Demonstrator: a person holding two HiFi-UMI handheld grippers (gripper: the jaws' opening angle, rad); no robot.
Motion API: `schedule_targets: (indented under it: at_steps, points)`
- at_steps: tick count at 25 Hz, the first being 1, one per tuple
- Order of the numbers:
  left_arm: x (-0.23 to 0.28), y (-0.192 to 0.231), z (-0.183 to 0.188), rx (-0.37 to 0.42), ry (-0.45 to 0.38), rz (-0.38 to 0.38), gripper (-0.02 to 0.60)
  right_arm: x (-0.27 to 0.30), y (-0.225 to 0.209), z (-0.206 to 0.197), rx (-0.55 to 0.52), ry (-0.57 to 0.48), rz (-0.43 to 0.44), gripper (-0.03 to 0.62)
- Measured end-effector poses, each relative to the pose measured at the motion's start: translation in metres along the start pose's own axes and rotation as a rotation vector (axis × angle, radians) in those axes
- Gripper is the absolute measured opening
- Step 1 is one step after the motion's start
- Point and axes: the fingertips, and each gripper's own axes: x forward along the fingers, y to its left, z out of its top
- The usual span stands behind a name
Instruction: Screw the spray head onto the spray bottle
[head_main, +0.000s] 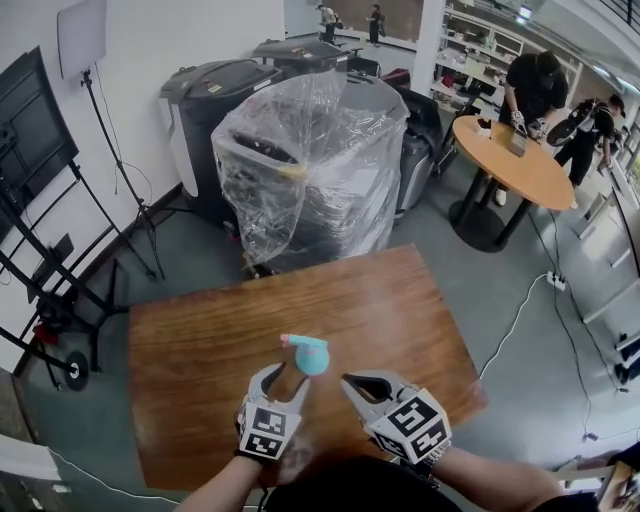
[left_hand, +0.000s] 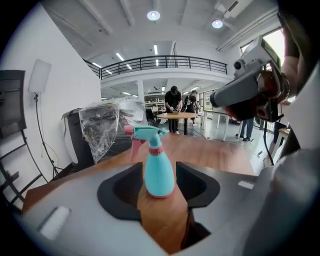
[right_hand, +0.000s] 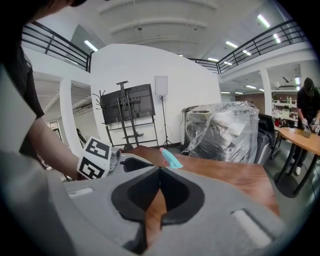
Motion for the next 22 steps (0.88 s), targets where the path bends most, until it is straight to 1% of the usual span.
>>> schedule_targets:
  at_steps: [2,5,8,10,14,18,22]
  points:
    - [-0.011,-0.003,0.015,-0.026,-0.031,-0.002,0.205,0.004,0.004,0.002,0.007,-0.015,-0.003,-0.008]
    - [-0.027,-0.005,0.033,-0.066,-0.072,0.005,0.139,0.010,0.009,0.005,0.016,-0.036,-0.008,-0.008]
    - [-0.040,-0.010,0.046,-0.080,-0.111,0.000,0.081,0.013,0.013,0.009,0.017,-0.059,-0.004,-0.008]
    - [-0.046,-0.013,0.052,-0.088,-0.136,-0.007,0.012,0.014,0.015,0.012,0.014,-0.072,-0.001,-0.008]
    - [-0.051,-0.016,0.062,-0.115,-0.152,-0.020,0.011,0.016,0.016,0.016,0.007,-0.089,-0.003,-0.008]
    - [-0.049,-0.019,0.063,-0.140,-0.141,-0.043,0.011,0.020,0.017,0.017,0.007,-0.101,-0.003,-0.009]
    - [-0.049,-0.020,0.067,-0.143,-0.134,-0.049,0.011,0.021,0.017,0.018,0.013,-0.099,-0.002,-0.009]
